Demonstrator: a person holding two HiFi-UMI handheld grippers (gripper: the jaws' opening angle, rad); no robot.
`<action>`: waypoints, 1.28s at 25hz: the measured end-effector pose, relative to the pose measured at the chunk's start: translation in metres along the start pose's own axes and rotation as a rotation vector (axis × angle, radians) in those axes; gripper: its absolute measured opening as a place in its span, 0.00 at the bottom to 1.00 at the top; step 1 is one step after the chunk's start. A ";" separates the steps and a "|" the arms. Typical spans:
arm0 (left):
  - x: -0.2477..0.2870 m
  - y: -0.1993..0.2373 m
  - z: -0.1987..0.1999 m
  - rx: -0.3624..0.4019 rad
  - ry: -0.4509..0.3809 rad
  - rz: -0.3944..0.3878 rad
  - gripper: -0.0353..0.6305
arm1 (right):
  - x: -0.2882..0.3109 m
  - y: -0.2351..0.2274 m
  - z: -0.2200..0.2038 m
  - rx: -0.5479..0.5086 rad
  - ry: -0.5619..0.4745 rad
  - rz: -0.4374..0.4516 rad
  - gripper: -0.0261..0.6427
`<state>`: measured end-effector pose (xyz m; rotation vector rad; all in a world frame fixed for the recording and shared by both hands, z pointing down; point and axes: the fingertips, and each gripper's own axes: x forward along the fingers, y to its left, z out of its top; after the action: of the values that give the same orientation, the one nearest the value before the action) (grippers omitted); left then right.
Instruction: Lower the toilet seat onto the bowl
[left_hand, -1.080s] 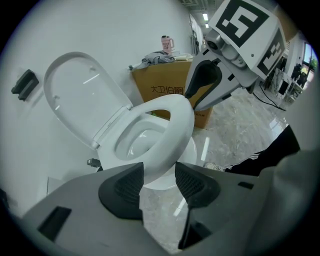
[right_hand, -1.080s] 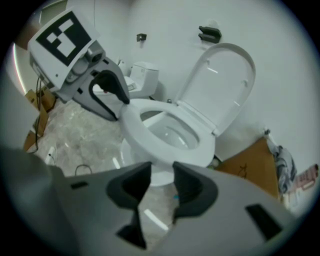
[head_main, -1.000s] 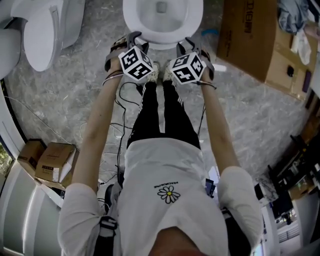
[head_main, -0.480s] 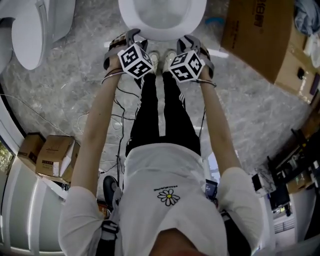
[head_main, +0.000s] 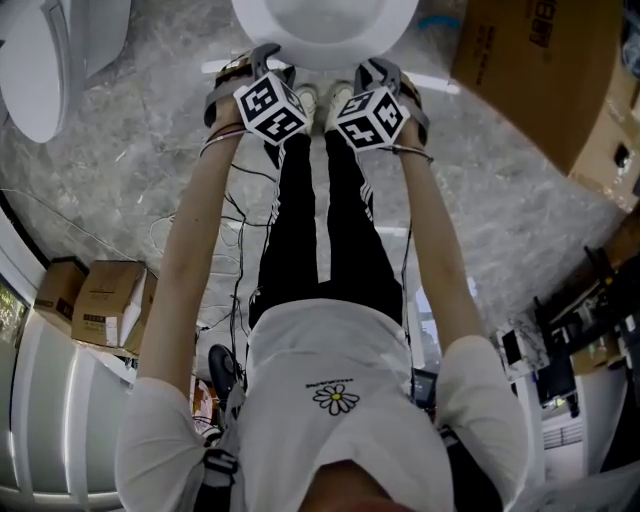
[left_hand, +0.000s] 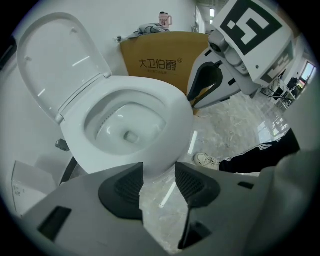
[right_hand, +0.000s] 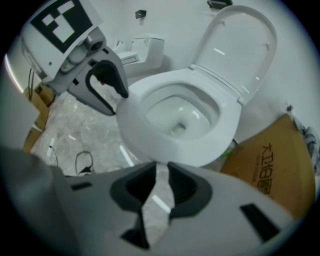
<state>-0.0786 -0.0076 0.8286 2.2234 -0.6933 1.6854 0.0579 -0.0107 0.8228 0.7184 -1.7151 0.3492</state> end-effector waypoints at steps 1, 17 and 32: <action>0.002 0.000 0.000 -0.001 0.002 -0.002 0.37 | 0.003 0.001 -0.001 0.001 0.004 0.000 0.18; -0.021 0.007 0.019 -0.069 -0.043 0.016 0.37 | -0.015 -0.017 0.017 0.042 -0.044 -0.063 0.15; -0.352 0.097 0.171 -0.658 -0.738 0.331 0.08 | -0.337 -0.121 0.143 0.414 -0.606 -0.327 0.08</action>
<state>-0.0624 -0.0979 0.4357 2.2320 -1.5765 0.5079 0.0663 -0.0926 0.4459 1.5058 -2.0612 0.2730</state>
